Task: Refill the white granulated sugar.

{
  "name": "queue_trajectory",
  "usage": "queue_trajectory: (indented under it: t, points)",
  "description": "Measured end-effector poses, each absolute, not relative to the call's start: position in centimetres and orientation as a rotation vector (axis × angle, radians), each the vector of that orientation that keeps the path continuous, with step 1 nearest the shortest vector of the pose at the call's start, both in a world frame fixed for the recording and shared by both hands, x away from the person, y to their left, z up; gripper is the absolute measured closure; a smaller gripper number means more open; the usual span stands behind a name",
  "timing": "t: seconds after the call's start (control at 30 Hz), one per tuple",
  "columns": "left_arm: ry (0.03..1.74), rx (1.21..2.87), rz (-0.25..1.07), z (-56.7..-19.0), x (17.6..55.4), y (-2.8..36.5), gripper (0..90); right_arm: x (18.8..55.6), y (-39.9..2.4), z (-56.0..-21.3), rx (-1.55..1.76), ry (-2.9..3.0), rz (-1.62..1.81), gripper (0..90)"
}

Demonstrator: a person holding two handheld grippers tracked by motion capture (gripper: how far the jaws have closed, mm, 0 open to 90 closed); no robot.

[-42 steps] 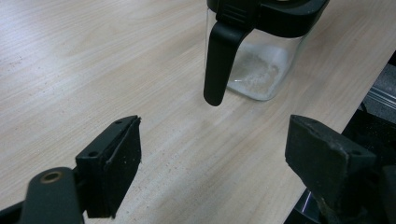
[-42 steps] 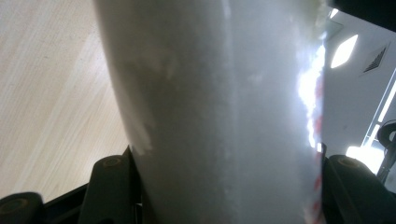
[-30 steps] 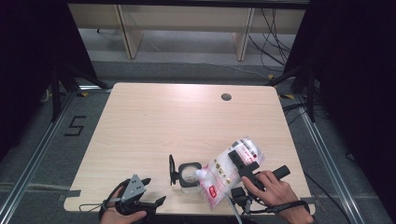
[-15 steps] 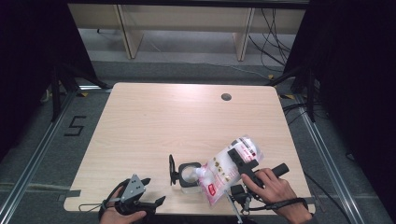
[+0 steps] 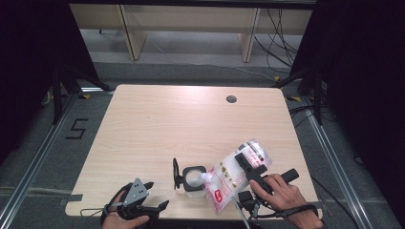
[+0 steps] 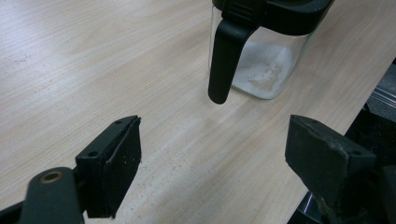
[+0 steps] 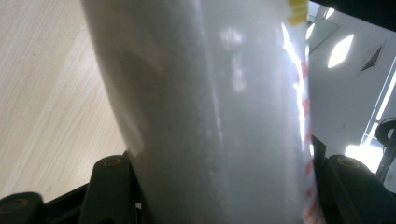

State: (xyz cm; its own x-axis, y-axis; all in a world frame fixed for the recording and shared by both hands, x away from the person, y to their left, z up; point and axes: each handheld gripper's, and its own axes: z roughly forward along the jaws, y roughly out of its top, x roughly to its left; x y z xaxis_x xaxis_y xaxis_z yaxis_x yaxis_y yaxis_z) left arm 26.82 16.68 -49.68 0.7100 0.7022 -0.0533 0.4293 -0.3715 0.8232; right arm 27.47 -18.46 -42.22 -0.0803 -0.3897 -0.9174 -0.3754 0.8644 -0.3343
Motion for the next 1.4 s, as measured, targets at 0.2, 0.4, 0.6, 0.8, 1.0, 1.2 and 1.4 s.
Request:
queue_trajectory:
  t: [0.2,0.4,0.6,0.8,1.0,1.2,1.4]
  points:
    - [0.851,2.04,0.403,-49.59,26.89,16.81,18.0,27.28,-18.09,-42.06,-0.644,1.666,-0.028,43.3]
    - [0.861,2.025,0.387,-49.69,26.86,16.67,18.0,27.36,-18.28,-42.13,-0.601,1.683,0.001,43.3]
    - [0.844,2.05,0.41,-49.57,26.94,16.88,18.0,27.55,-18.74,-41.89,-0.575,1.679,-0.002,43.3]
    - [0.844,2.026,0.399,-49.69,26.97,16.7,18.0,27.28,-18.51,-41.89,-0.586,1.678,0.008,43.4]
    - [0.862,2.021,0.401,-49.6,26.85,16.88,18.0,27.18,-18.2,-42.01,-0.595,1.68,0.016,43.4]
    - [0.852,2.045,0.401,-49.54,26.87,16.9,18.0,27.36,-18.31,-41.89,-0.607,1.675,0.015,43.4]
    - [0.839,2.039,0.407,-49.62,26.99,16.82,18.0,27.33,-18.76,-41.87,-0.577,1.68,0.015,43.4]
